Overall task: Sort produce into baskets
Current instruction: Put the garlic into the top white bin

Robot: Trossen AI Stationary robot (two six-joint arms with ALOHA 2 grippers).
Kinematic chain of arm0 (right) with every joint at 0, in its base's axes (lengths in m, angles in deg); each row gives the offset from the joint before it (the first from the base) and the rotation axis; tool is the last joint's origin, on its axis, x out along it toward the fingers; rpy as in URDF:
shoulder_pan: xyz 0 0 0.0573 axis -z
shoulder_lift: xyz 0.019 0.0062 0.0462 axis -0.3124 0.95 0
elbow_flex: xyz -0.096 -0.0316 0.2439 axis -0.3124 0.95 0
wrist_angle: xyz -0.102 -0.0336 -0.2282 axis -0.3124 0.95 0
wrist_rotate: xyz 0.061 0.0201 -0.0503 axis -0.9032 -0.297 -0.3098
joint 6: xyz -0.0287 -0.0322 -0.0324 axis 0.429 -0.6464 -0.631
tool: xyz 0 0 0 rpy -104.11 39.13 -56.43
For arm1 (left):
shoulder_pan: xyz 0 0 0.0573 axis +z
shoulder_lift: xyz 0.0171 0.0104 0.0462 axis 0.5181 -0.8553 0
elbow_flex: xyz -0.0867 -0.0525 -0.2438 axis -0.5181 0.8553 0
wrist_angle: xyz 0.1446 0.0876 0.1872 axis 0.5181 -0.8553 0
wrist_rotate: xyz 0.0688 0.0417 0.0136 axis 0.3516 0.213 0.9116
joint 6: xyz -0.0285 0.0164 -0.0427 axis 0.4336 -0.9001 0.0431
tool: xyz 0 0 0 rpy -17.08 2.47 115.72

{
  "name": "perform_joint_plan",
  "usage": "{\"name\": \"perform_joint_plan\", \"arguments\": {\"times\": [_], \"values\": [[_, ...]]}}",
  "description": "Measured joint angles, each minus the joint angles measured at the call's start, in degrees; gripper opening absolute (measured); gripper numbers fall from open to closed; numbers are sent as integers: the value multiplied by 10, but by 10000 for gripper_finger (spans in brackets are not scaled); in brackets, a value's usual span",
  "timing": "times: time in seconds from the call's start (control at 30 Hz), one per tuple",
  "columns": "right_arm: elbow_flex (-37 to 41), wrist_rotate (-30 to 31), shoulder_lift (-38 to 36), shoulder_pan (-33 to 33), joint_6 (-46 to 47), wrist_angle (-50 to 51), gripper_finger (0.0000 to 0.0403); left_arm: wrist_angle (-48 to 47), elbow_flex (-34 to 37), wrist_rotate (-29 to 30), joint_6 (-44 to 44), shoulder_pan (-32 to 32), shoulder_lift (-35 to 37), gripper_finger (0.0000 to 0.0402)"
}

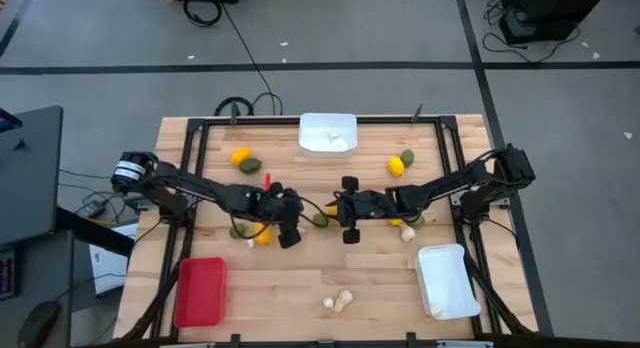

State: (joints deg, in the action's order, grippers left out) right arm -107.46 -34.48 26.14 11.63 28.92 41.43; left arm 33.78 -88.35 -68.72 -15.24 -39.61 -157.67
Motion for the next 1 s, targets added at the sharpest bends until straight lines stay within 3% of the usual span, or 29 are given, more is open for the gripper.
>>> {"name": "perform_joint_plan", "arguments": {"times": [0.43,0.77,1.0], "values": [[0,-1,0,0,2,0,142,2,-3,-95,-27,2,-92,280],[0,-1,0,0,48,9,142,-35,-35,-87,-36,49,-71,265],[0,0,0,0,56,16,142,-148,-92,-119,-64,45,-41,262]]}}
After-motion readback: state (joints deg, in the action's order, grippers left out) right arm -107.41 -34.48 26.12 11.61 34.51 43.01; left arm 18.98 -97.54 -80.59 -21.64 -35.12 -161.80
